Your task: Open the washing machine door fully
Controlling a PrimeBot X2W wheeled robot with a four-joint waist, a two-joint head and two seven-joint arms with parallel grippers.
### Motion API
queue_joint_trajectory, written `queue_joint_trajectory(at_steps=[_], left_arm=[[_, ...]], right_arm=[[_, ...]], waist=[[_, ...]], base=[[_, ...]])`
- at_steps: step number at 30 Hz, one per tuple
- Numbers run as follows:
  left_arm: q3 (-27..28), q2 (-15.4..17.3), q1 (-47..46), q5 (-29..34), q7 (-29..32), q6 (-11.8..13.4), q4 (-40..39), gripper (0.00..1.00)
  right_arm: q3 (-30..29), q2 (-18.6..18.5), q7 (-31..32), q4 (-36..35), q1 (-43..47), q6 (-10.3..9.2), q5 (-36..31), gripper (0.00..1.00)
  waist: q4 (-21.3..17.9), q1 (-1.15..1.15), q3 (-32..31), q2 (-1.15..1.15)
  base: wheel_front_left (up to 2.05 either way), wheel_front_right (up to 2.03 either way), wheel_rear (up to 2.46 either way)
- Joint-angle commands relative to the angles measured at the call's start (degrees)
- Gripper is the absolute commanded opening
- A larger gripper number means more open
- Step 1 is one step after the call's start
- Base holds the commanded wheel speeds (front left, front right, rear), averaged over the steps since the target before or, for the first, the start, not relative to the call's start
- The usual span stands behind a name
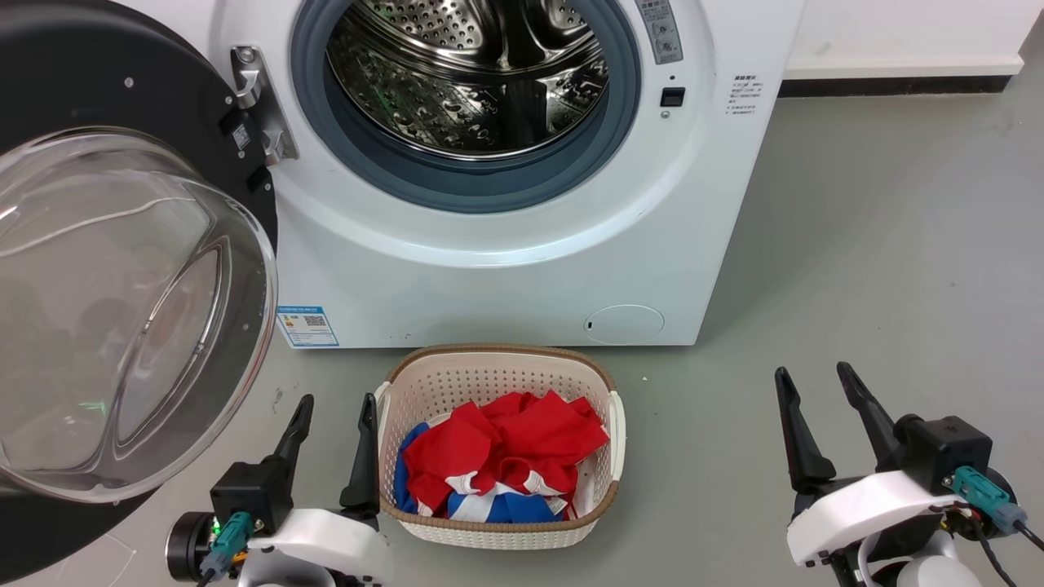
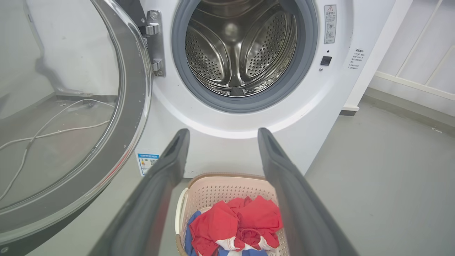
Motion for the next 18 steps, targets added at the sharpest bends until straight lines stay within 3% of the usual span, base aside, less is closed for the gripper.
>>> queue_joint_trajectory(at_steps=[1,18], left_arm=[[0.18,-0.36,-0.47,0.38,-0.4,-0.23,-0.09,1.0],[1.24,-1.0,-0.3,1.59,-0.41,-0.62,0.11,1.0]], right_arm=[[0.02,0.04,-0.17,0.0,-0.27,-0.02,0.25,1.0],[0.06,0.04,-0.24,0.48,-0.14,-0.02,0.36,1.0]], waist=[[-0.06,0.0,-0.06,0.0],[-0.31,0.0,0.25,0.0]], base=[[0.0,0.0,0.0],[0.0,0.0,0.0]])
